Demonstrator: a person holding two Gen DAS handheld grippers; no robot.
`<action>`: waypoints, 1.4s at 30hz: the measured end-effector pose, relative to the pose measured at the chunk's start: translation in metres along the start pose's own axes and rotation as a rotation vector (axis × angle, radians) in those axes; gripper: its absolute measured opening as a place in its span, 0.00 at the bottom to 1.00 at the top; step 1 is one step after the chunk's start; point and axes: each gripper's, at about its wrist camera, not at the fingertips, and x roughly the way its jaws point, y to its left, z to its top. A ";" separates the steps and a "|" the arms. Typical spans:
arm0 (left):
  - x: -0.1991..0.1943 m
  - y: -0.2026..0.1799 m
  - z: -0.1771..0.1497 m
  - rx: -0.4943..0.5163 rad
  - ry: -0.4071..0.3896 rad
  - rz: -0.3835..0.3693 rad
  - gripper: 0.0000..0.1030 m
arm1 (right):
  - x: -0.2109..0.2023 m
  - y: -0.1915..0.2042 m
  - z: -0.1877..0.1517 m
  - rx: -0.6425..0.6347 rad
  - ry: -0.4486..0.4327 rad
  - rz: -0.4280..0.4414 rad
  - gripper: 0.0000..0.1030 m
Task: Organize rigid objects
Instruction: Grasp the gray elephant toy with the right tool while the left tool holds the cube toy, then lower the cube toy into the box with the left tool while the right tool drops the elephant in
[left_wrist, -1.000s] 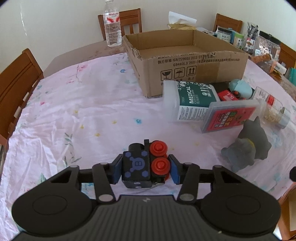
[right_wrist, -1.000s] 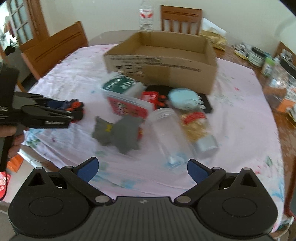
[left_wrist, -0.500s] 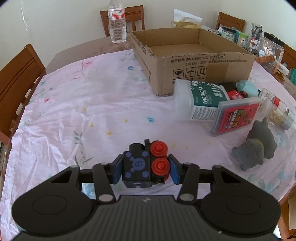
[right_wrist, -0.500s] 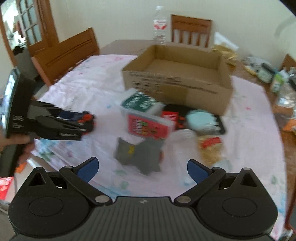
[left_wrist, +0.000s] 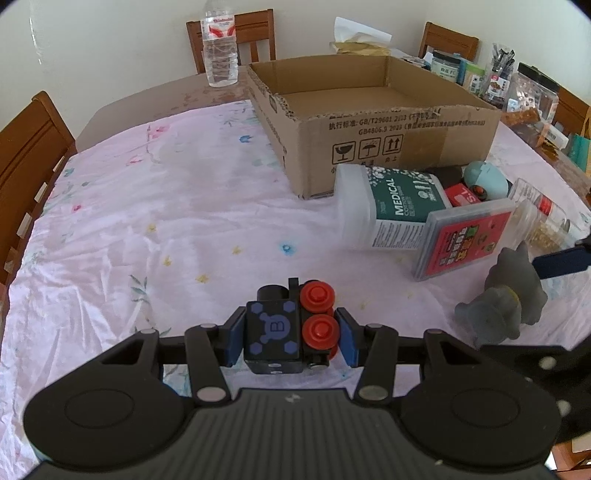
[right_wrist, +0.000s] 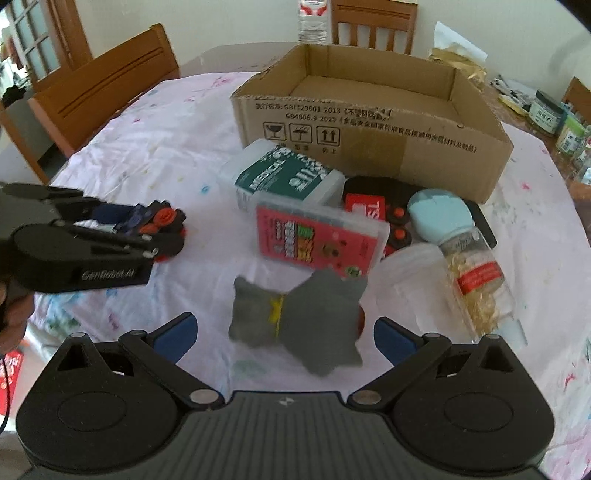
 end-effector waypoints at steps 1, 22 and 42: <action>0.000 0.000 0.001 0.002 0.001 -0.003 0.48 | 0.003 0.001 0.001 0.000 0.003 -0.012 0.96; -0.013 0.021 0.026 0.205 0.025 -0.169 0.47 | -0.006 0.002 0.021 -0.029 0.062 -0.094 0.73; -0.042 -0.003 0.140 0.199 -0.093 -0.174 0.47 | -0.060 -0.067 0.108 -0.127 -0.086 0.015 0.73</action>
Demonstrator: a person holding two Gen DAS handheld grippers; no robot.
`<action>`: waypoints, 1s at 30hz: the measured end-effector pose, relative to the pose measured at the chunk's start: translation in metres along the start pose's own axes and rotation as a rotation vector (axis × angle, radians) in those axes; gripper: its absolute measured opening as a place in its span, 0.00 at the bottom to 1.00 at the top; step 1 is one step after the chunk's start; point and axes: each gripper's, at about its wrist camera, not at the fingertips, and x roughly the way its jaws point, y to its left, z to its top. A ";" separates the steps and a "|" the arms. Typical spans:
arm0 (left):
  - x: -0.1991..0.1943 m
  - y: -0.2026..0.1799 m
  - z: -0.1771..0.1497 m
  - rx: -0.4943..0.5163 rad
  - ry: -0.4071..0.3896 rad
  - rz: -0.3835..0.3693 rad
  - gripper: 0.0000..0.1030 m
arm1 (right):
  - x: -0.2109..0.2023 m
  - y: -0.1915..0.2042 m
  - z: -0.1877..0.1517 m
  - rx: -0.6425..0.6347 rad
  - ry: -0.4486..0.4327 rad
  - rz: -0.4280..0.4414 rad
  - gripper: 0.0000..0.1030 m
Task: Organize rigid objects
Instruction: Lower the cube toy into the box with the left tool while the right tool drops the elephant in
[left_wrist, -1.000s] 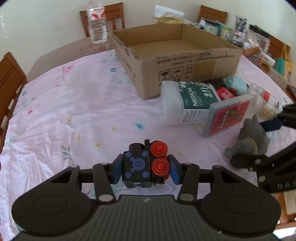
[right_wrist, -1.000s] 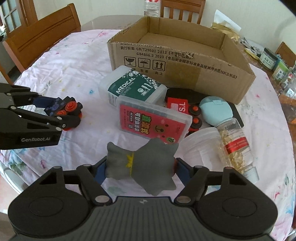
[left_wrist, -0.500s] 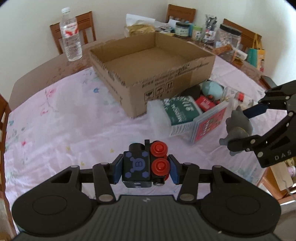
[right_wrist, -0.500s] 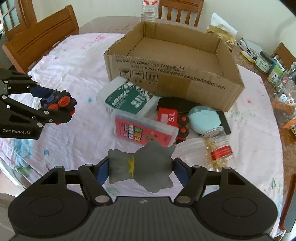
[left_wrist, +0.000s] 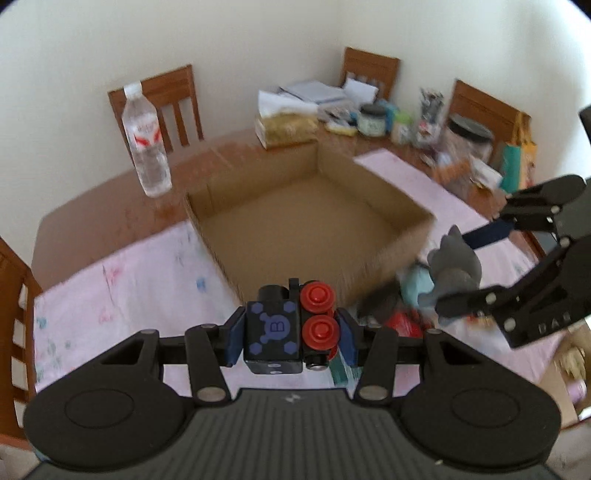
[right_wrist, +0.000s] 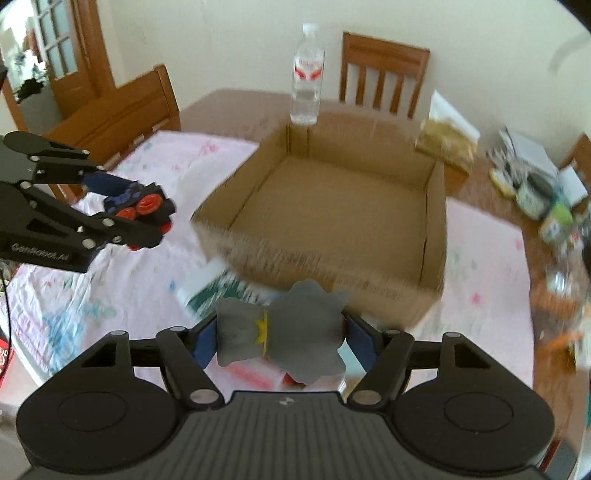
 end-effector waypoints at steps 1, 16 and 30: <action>0.007 0.000 0.010 -0.002 -0.007 0.005 0.47 | 0.001 -0.007 0.006 -0.008 -0.009 0.004 0.73; 0.122 0.024 0.084 -0.069 -0.004 0.156 0.48 | 0.026 -0.076 0.044 -0.048 -0.060 -0.004 0.73; 0.094 0.029 0.072 -0.147 -0.070 0.245 0.92 | 0.055 -0.102 0.071 -0.061 -0.050 -0.008 0.73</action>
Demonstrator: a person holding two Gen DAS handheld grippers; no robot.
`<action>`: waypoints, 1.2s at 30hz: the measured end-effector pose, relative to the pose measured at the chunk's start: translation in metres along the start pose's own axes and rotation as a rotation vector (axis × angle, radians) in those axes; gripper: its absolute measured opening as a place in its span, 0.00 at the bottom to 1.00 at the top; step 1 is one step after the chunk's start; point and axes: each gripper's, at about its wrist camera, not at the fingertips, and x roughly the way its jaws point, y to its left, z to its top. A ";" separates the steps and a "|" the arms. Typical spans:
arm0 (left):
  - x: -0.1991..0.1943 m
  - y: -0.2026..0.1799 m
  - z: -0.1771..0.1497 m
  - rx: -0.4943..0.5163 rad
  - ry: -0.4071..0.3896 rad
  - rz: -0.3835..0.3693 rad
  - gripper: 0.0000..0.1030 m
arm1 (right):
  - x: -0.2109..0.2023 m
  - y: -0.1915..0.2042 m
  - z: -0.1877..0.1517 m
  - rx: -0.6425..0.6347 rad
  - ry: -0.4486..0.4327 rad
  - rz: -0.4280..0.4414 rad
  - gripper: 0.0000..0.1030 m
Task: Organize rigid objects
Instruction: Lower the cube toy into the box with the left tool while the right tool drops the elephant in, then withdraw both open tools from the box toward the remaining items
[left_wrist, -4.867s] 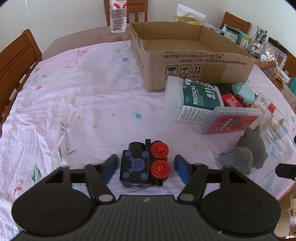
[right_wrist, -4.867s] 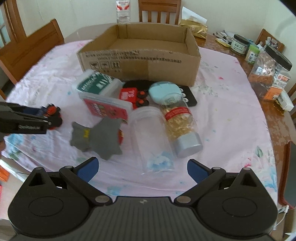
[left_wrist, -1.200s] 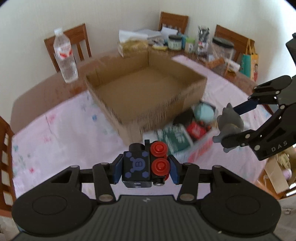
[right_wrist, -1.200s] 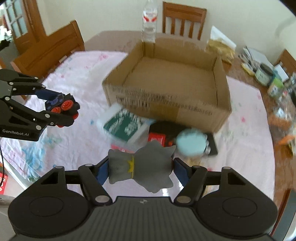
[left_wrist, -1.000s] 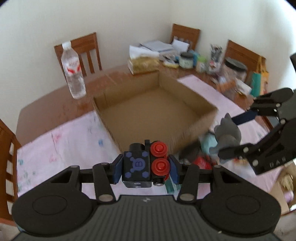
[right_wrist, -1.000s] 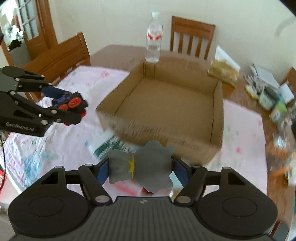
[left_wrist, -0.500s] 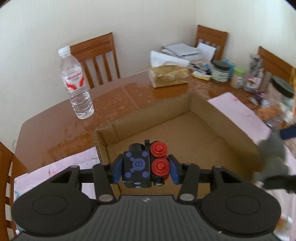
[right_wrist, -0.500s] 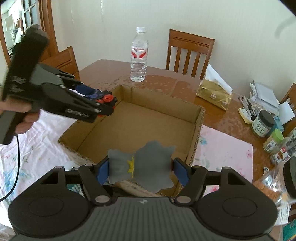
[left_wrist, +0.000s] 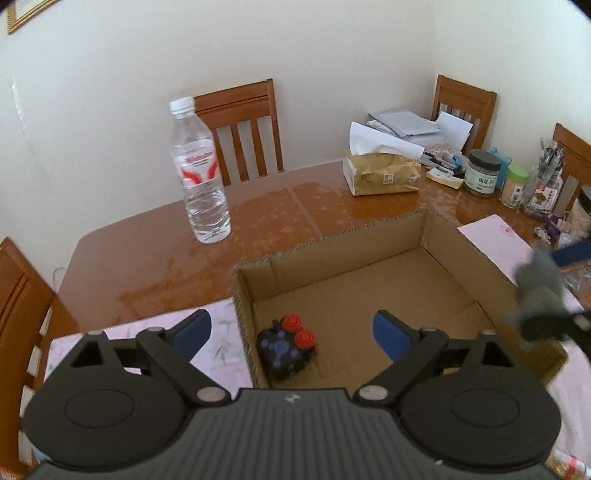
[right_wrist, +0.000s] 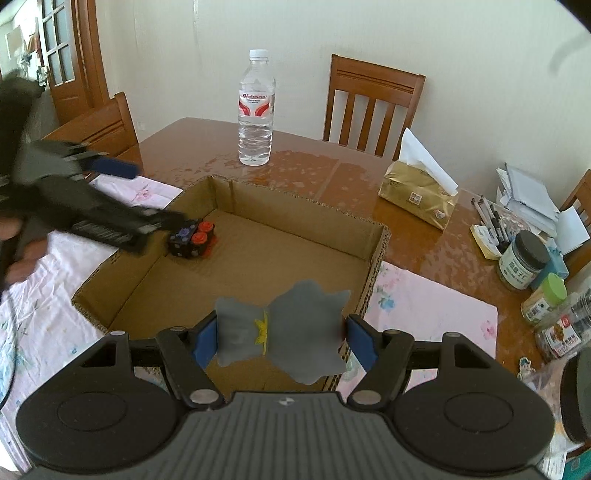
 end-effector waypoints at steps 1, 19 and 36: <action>-0.006 0.001 -0.002 -0.003 0.001 0.004 0.92 | 0.003 -0.001 0.003 -0.005 0.002 0.000 0.73; -0.073 0.009 -0.077 -0.095 0.083 0.015 0.94 | 0.009 0.000 0.043 0.032 -0.094 -0.063 1.00; -0.089 0.010 -0.098 -0.070 0.092 0.010 0.94 | -0.017 0.042 -0.042 0.127 0.039 -0.148 1.00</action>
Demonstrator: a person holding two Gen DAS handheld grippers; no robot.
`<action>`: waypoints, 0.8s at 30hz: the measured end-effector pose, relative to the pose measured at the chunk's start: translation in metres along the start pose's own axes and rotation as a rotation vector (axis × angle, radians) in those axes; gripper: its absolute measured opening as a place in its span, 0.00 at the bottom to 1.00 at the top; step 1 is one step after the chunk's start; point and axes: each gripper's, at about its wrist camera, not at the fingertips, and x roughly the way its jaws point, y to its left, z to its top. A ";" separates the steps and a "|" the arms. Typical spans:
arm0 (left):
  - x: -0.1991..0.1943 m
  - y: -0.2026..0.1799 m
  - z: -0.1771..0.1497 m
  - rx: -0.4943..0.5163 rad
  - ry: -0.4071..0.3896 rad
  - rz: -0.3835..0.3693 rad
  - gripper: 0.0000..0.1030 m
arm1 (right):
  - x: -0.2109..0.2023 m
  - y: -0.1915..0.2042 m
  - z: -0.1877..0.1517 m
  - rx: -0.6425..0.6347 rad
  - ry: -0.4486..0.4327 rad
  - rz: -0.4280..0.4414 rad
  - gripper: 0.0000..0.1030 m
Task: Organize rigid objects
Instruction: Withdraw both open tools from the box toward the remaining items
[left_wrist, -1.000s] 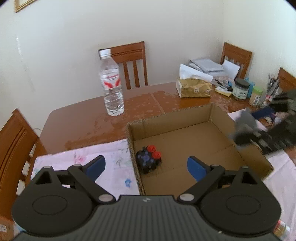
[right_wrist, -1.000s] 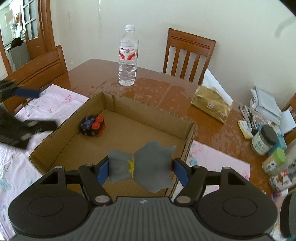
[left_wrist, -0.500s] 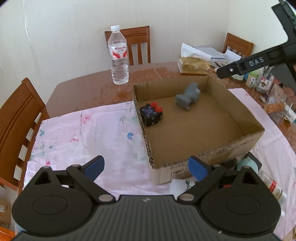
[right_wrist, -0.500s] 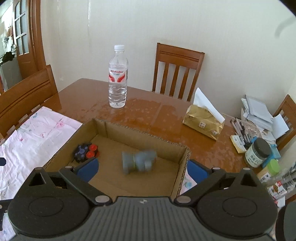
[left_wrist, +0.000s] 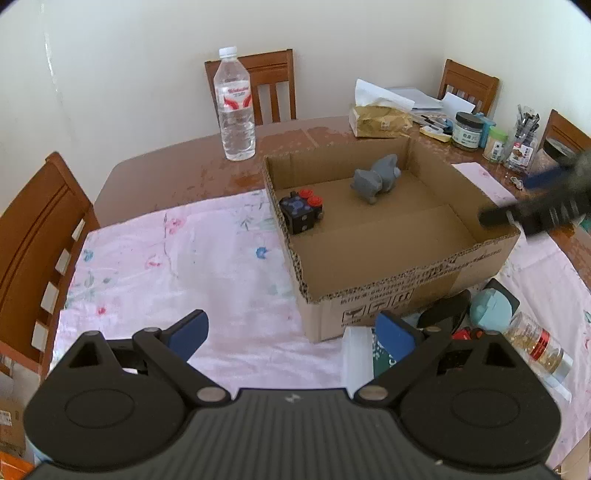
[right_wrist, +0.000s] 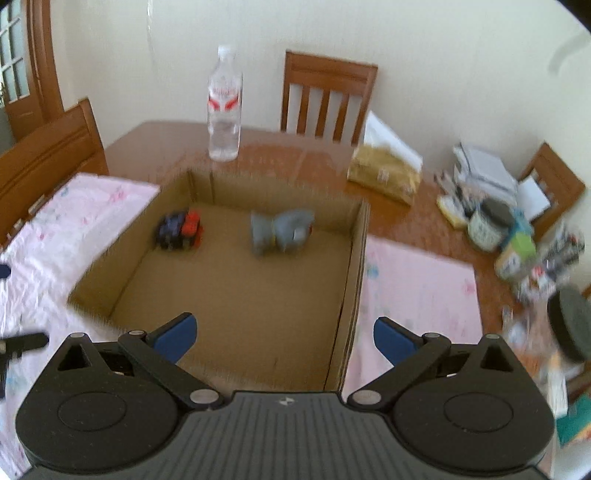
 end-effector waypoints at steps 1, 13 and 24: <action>0.000 0.001 -0.001 -0.003 0.004 0.000 0.94 | 0.001 0.003 -0.008 0.000 0.019 -0.002 1.00; -0.009 0.013 -0.017 -0.036 0.008 -0.023 0.94 | 0.012 0.056 -0.062 -0.032 0.134 -0.005 1.00; -0.015 0.024 -0.030 -0.020 0.010 -0.063 0.94 | -0.011 0.086 -0.086 -0.037 0.136 -0.045 1.00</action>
